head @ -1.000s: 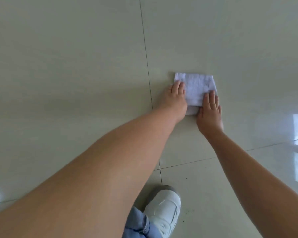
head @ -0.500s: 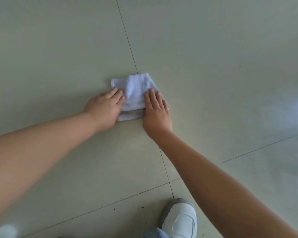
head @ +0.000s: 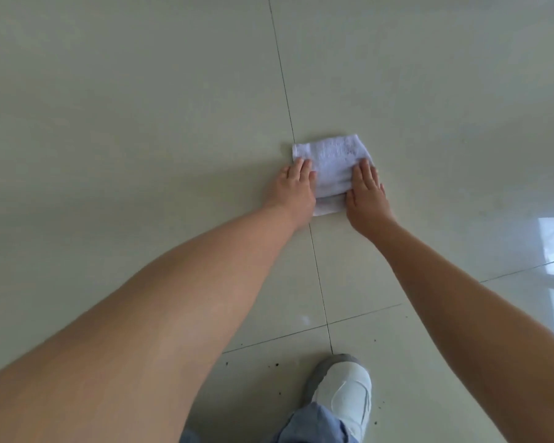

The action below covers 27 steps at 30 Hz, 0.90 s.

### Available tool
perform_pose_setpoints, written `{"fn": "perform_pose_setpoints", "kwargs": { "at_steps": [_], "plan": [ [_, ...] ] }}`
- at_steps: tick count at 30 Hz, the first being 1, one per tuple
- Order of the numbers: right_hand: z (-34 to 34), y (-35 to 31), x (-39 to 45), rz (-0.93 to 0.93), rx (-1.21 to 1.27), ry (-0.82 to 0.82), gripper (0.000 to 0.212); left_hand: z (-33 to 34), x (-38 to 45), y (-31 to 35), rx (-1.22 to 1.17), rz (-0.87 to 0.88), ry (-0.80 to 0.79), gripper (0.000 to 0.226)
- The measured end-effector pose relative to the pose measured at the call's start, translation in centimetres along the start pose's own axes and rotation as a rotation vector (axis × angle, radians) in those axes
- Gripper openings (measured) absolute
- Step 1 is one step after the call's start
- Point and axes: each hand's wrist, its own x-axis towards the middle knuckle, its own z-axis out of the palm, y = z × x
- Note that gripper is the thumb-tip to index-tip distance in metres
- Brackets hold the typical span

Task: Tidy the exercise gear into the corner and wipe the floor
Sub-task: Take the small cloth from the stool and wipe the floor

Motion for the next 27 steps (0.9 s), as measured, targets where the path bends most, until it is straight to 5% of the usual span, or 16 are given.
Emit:
{"fn": "perform_pose_setpoints", "kwargs": {
  "at_steps": [6, 8, 13, 18, 27],
  "plan": [
    [0.2, -7.0, 2.0, -0.181, -0.086, -0.043, 0.056, 0.6, -2.8, -7.7, -0.073, -0.126, 0.079, 0.05],
    [1.7, -9.9, 0.8, -0.229, -0.105, -0.028, 0.057, 1.9, -4.8, -10.3, -0.029, -0.034, 0.224, 0.041],
    [6.4, -13.6, -4.3, -0.404, -0.115, -0.09, 0.055, 6.2, -10.5, -14.2, 0.136, 0.018, 0.215, 0.041],
    [10.4, -11.9, -9.1, -0.459, -0.156, 0.038, 0.049, 9.2, -15.6, -12.7, 0.083, 0.092, 0.169, 0.039],
    [8.1, -2.4, -12.5, -0.226, -0.29, -0.109, 0.056, 8.4, -11.4, -3.5, 0.082, 0.31, 0.259, 0.044]
  ]
}}
